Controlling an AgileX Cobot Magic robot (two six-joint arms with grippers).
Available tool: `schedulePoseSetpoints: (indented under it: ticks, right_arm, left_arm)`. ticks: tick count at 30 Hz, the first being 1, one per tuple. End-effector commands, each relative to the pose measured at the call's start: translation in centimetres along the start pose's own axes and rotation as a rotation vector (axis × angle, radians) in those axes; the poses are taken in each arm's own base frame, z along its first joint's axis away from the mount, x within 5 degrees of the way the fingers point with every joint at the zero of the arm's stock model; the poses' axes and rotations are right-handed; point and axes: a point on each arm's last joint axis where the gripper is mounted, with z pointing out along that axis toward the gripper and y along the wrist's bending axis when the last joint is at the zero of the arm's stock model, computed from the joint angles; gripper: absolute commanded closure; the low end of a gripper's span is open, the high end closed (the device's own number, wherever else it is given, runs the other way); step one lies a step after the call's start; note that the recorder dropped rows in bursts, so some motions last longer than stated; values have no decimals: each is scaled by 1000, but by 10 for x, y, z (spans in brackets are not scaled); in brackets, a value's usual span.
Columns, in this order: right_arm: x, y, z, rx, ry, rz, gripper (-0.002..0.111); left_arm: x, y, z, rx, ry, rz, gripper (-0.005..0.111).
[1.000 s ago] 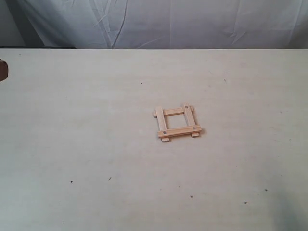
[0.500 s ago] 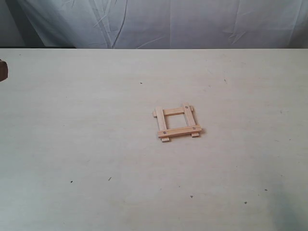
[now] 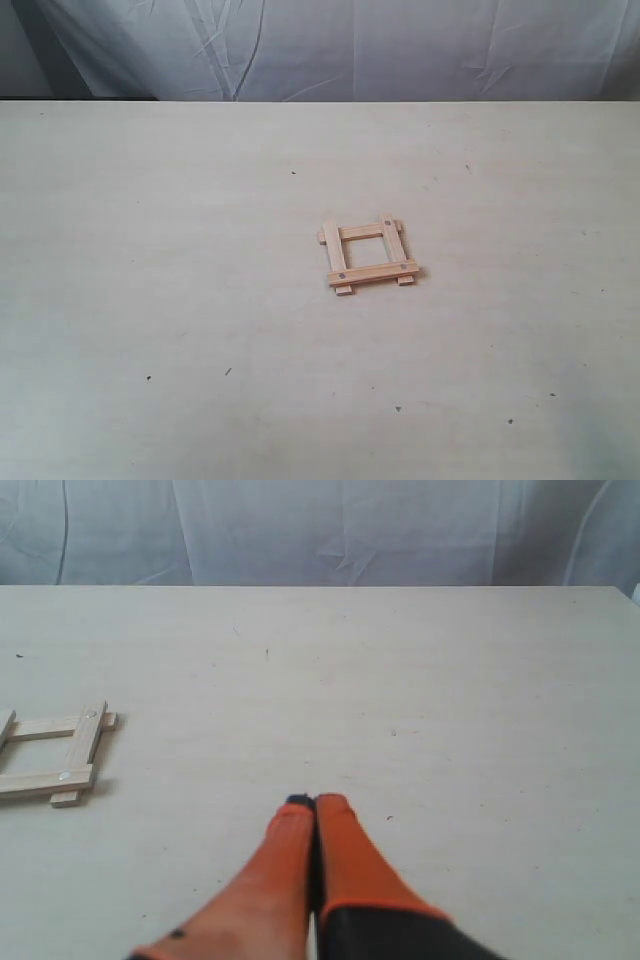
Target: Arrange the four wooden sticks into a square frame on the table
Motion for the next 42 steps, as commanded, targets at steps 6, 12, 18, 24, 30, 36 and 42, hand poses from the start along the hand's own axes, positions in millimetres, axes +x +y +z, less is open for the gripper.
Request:
schedulePoseSetpoints:
  ticks: [6, 12, 18, 24, 30, 36, 42]
  right_arm:
    - [-1, 0, 0, 3, -21, 1, 109]
    - [-1, 0, 0, 3, -21, 1, 109]
    - [-1, 0, 0, 3, -21, 1, 109]
    - [-1, 0, 0, 3, -19, 1, 109]
    - [-1, 0, 0, 3, -19, 1, 109]
    - [-1, 0, 0, 3, -19, 1, 109]
    - [-1, 0, 0, 3, -19, 1, 109]
  left_arm:
    - [73, 4, -9, -70, -37, -25, 106]
    - [80, 7, -21, -131, -29, -43, 106]
    - [85, 7, -21, -144, 19, -88, 106]
    - [85, 7, -21, -144, 19, -90, 106]
    - [85, 7, -21, -144, 19, -90, 106]
    - [85, 7, -21, -144, 20, -88, 106]
    - [85, 7, -21, -144, 20, -88, 106]
